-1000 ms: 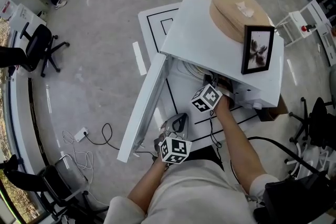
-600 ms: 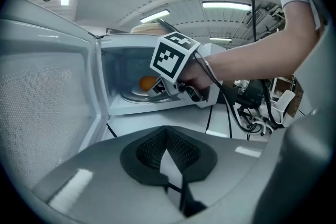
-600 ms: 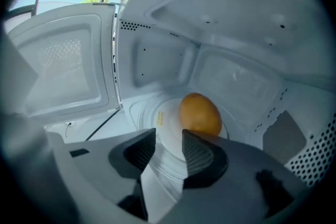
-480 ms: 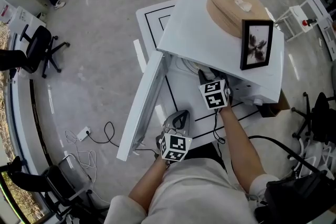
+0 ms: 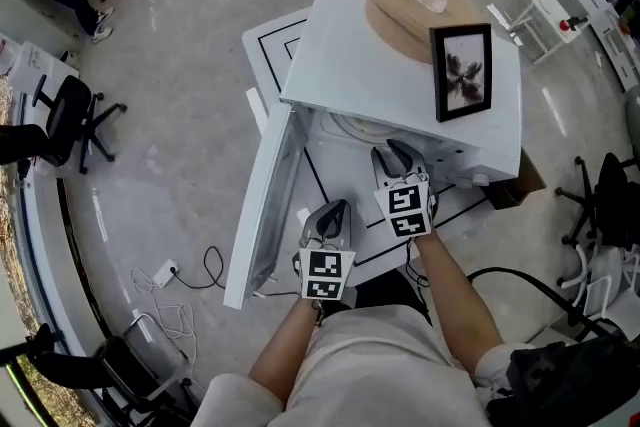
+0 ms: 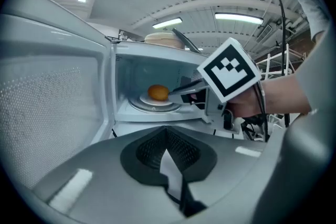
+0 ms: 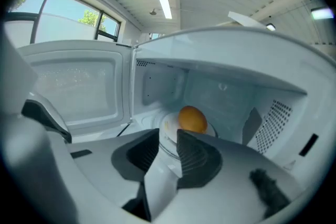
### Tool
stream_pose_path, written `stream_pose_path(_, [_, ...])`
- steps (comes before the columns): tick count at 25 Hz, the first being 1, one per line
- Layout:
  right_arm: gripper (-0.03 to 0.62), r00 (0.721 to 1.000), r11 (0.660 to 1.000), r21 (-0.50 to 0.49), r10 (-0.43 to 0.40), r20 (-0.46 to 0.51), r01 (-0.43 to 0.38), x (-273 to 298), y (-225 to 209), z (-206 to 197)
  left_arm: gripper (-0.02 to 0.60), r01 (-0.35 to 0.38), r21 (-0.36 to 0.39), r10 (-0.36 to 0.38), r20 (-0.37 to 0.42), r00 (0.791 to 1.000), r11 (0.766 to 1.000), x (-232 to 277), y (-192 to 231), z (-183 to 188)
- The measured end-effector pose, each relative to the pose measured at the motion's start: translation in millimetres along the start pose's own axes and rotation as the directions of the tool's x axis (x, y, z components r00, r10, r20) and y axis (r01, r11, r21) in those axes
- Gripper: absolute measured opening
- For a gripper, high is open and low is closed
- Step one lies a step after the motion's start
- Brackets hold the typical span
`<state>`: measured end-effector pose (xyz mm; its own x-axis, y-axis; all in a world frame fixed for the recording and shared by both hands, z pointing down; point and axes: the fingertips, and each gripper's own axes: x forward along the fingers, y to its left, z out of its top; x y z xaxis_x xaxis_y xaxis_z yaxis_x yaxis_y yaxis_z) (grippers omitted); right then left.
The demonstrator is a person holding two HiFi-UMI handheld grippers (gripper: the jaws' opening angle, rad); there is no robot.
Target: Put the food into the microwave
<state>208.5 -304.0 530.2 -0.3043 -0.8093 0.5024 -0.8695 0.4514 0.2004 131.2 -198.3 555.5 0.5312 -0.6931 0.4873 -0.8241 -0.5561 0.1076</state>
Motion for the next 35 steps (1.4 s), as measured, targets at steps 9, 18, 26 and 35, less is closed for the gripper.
stream_pose_path(9, [0.014,0.997,0.994,0.11,0.003,0.083,-0.012,-72.8,29.8,1.4,0.008,0.044,0.022,-0.046,0.064,0.997,0.999,-26.6,-11.0,19.6])
stream_pose_path(18, [0.012,0.98,0.99,0.137,0.014,0.198,-0.042,-135.7,78.1,13.3,0.008,0.117,0.089,-0.126,0.107,0.986,0.989,-60.5,-29.6,29.3])
stream_pose_path(26, [0.012,0.98,0.993,0.114,-0.025,0.199,0.003,-158.8,87.2,9.8,0.008,0.142,0.14,-0.16,0.132,0.978,0.98,-71.3,-40.7,38.9])
stream_pose_path(35, [0.012,0.98,0.997,0.083,-0.025,0.2,0.008,-171.0,87.4,10.3,0.008,0.163,0.152,-0.185,0.142,0.972,0.975,-72.5,-55.2,43.3])
